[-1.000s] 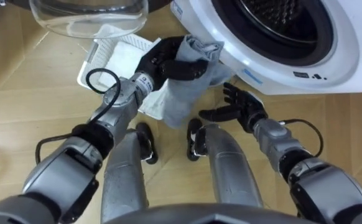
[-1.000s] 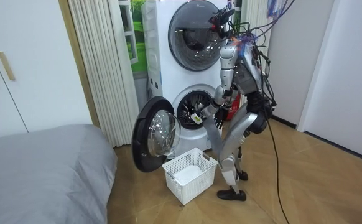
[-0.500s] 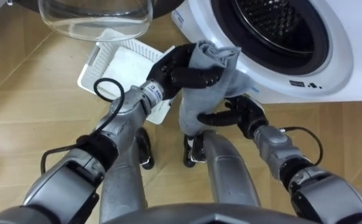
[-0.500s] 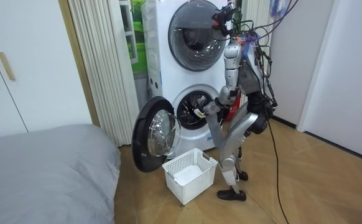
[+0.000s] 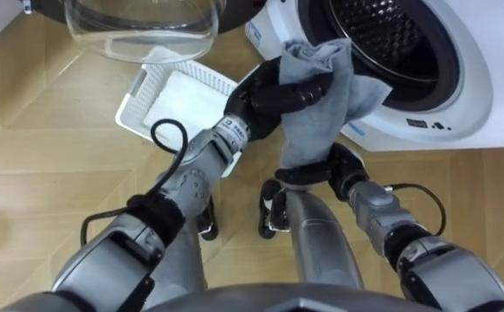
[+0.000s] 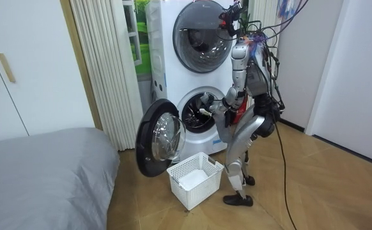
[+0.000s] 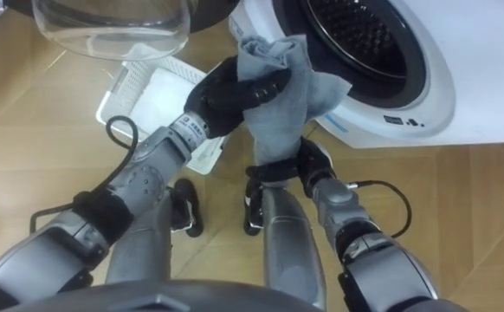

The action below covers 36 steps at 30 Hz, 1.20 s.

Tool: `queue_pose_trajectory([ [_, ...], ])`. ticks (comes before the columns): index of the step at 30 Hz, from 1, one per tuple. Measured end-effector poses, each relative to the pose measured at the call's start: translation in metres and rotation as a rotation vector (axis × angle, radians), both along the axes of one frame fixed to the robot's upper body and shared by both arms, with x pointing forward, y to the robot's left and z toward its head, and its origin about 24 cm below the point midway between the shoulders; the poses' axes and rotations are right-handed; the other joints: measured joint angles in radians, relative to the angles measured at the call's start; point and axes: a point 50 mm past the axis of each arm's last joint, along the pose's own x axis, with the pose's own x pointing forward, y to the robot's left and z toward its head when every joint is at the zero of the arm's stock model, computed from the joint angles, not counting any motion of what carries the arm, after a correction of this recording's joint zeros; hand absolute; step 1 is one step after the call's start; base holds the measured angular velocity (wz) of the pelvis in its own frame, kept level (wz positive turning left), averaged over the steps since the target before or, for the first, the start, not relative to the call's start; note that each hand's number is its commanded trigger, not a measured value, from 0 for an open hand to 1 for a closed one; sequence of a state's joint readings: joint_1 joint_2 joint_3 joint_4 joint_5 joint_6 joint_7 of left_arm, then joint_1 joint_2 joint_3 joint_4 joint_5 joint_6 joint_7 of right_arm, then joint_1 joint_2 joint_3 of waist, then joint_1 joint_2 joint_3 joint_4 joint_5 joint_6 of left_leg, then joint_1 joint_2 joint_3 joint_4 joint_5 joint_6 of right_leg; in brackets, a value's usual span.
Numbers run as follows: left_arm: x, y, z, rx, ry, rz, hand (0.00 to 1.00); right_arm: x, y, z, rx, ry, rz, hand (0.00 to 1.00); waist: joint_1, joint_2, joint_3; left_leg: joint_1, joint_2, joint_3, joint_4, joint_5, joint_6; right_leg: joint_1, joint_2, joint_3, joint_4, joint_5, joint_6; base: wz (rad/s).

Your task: Put towel into washing machine

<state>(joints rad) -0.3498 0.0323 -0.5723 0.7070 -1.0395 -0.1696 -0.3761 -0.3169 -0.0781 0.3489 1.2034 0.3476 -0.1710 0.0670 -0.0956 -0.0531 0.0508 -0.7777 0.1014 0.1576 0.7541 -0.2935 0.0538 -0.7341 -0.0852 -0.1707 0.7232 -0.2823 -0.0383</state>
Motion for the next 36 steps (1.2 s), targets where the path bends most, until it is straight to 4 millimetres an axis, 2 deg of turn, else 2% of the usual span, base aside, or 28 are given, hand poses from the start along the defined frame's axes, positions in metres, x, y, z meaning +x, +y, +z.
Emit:
queue_pose_trajectory([
  [5,0.000,0.002,-0.002,-0.074,0.057,0.032,1.00,0.003,0.000,0.001,-0.006,0.008,0.005,1.00,-0.009,-0.002,-0.0002,-0.003,0.001,0.000,0.000,0.000,0.000,-0.003,0.001,0.000,-0.002,0.000,0.000,0.00],
  [12,0.001,0.003,-0.002,-0.156,0.095,0.070,1.00,0.005,0.000,0.002,-0.008,0.016,0.006,1.00,-0.010,-0.025,-0.0045,-0.007,0.010,0.002,0.000,-0.001,-0.002,-0.003,0.012,0.003,-0.014,0.002,-0.002,-0.01],
  [19,0.002,0.006,-0.001,-0.224,0.122,0.111,1.00,0.011,0.000,0.006,-0.013,-0.001,0.005,1.00,-0.006,-0.026,-0.0048,-0.006,0.012,0.001,-0.001,0.000,-0.003,-0.002,0.016,0.004,-0.015,0.003,-0.004,0.00],
  [20,0.002,0.006,-0.002,-0.227,0.125,0.115,0.87,0.011,0.000,0.006,-0.014,-0.002,0.002,1.00,-0.005,-0.025,-0.0045,-0.005,0.013,0.001,-0.001,0.000,-0.003,-0.001,0.017,0.005,-0.015,0.003,-0.004,0.00],
  [21,0.001,0.007,-0.002,-0.227,0.128,0.117,0.25,0.011,0.000,0.006,-0.015,-0.001,0.001,1.00,-0.004,-0.025,-0.0044,-0.005,0.014,0.001,-0.001,0.000,-0.003,0.000,0.018,0.005,-0.017,0.004,-0.004,-0.04],
  [22,0.001,0.008,-0.005,-0.226,0.132,0.119,0.00,0.010,0.000,0.005,-0.016,0.002,0.000,1.00,0.001,-0.023,-0.0041,-0.003,0.017,0.002,-0.002,0.000,-0.003,0.004,0.022,0.004,-0.023,0.008,-0.006,-0.10],
  [25,-0.004,0.011,-0.010,-0.234,0.154,0.133,0.00,0.006,-0.001,0.002,-0.023,0.013,-0.019,1.00,0.023,-0.018,-0.0029,0.005,0.025,0.002,-0.015,0.001,-0.009,0.016,0.034,0.002,-0.051,0.021,-0.008,-0.07],
  [30,-0.011,0.020,-0.019,-0.253,0.195,0.153,0.00,-0.004,-0.010,-0.003,-0.039,0.032,-0.113,1.00,0.051,0.002,-0.0034,0.009,0.019,0.001,-0.029,0.004,-0.012,0.016,0.024,-0.007,-0.050,0.019,-0.010,0.04],
  [32,-0.016,0.031,-0.028,-0.239,0.226,0.189,0.00,-0.006,-0.014,-0.003,-0.058,0.025,-0.147,1.00,0.063,0.013,-0.0033,0.009,0.014,0.001,-0.037,0.005,-0.015,0.016,0.024,-0.007,-0.055,0.017,-0.010,0.02],
  [36,-0.028,0.054,-0.051,-0.154,0.331,0.287,0.00,-0.008,-0.017,-0.004,-0.086,0.028,-0.185,1.00,0.090,0.018,-0.0045,0.014,0.007,0.001,-0.055,0.012,-0.020,0.016,0.024,-0.009,-0.064,0.017,-0.011,0.01],
])
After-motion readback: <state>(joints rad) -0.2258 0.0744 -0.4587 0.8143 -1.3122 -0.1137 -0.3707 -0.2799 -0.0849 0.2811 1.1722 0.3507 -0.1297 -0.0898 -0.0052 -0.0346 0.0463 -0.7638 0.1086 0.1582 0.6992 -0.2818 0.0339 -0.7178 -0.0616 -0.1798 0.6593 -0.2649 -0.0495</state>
